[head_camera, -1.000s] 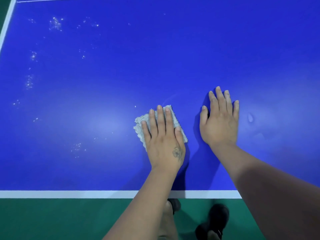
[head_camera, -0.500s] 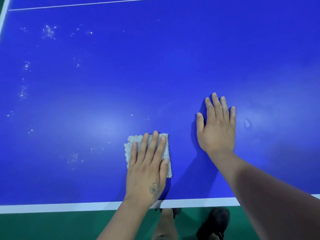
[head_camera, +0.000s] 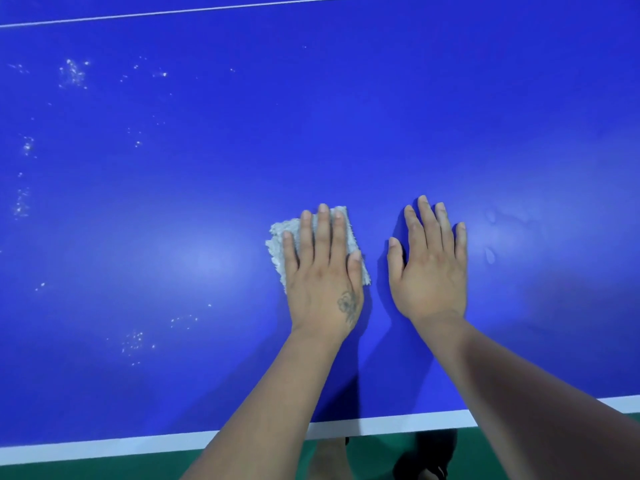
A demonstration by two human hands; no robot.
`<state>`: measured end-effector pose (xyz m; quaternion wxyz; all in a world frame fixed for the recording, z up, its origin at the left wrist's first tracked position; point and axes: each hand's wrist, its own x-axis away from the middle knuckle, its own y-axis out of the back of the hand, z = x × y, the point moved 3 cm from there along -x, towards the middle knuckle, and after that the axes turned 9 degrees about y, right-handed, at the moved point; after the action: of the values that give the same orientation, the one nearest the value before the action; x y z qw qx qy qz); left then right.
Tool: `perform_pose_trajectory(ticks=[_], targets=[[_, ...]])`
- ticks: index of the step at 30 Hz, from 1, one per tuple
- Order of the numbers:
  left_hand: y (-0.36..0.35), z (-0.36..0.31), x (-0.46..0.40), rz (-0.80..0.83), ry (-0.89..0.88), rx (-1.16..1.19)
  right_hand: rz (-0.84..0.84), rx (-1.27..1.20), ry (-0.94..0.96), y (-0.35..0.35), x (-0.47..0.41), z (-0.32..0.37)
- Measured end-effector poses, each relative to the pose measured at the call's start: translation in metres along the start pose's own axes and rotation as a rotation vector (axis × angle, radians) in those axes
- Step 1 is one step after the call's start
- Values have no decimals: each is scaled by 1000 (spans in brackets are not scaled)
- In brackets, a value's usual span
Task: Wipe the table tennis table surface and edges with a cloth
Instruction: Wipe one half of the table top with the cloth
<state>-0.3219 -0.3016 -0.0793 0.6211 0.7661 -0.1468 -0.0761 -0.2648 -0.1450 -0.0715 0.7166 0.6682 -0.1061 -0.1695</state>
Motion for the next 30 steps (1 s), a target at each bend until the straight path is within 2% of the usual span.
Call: perform_pose_trajectory(ticks=[5, 9, 12, 16, 19, 22, 27, 30], targets=[[11, 16, 29, 75, -290, -38, 7, -1, 0, 0, 0, 0], [18, 44, 42, 104, -375, -55, 4, -13, 5, 1, 0, -1], [21, 61, 28, 85, -308, -26, 2, -21, 6, 0, -1, -2], [18, 69, -14, 13, -80, -27, 7, -27, -1, -1, 0, -3], [13, 50, -48, -34, 119, 0, -2, -56, -11, 0, -1, -5], [6, 17, -68, -35, 176, 26, -12, -71, -20, 1, -2, -5], [2, -25, -53, -2, -116, 32, -18, -87, -14, 0, -3, -2], [4, -21, -28, 55, -290, 3, -20, -92, -20, 1, -3, -2]])
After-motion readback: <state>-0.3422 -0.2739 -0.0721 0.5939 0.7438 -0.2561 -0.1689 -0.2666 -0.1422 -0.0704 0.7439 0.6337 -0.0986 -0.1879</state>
